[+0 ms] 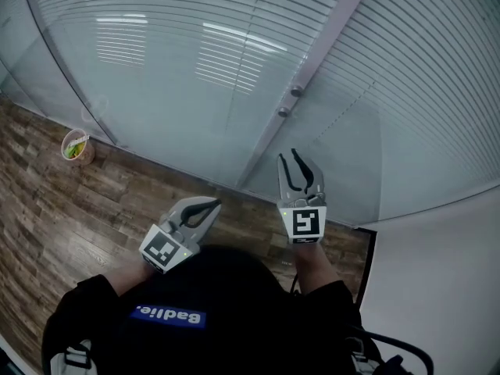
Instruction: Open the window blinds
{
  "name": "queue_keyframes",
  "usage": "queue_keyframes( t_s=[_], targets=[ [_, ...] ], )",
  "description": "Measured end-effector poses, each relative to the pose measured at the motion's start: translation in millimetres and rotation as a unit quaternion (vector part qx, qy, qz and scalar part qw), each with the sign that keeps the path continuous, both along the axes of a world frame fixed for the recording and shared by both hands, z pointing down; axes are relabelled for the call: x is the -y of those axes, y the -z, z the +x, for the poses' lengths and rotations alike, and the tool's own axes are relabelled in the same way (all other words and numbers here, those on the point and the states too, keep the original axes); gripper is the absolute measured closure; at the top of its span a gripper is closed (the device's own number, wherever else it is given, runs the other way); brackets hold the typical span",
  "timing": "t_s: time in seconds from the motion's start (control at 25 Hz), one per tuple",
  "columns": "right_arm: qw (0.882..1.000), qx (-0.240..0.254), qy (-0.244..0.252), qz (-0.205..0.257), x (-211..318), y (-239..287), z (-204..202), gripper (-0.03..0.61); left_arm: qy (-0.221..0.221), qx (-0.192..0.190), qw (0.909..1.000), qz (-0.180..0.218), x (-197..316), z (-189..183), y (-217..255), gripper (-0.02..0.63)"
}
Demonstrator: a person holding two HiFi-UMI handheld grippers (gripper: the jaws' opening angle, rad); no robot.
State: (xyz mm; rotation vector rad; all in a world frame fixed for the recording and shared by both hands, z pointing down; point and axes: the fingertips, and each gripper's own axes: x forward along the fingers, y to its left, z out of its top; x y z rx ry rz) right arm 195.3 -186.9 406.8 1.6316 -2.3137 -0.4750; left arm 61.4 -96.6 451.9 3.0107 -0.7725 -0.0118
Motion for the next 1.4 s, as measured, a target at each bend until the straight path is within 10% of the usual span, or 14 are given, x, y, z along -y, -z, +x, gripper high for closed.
queue_keyframes(
  t_s=[0.84, 1.4],
  targets=[
    [0.980, -0.176, -0.088, -0.009, 91.6, 20.5, 39.5, 0.471, 0.015, -0.010, 0.9995, -0.025, 32.7, -30.9, 0.3, 0.614],
    [0.895, -0.427, -0.125, 0.018, 127.2, 16.2, 46.0, 0.471, 0.038, -0.018, 0.9987, -0.030, 32.1, -52.6, -8.5, 0.614]
  ],
)
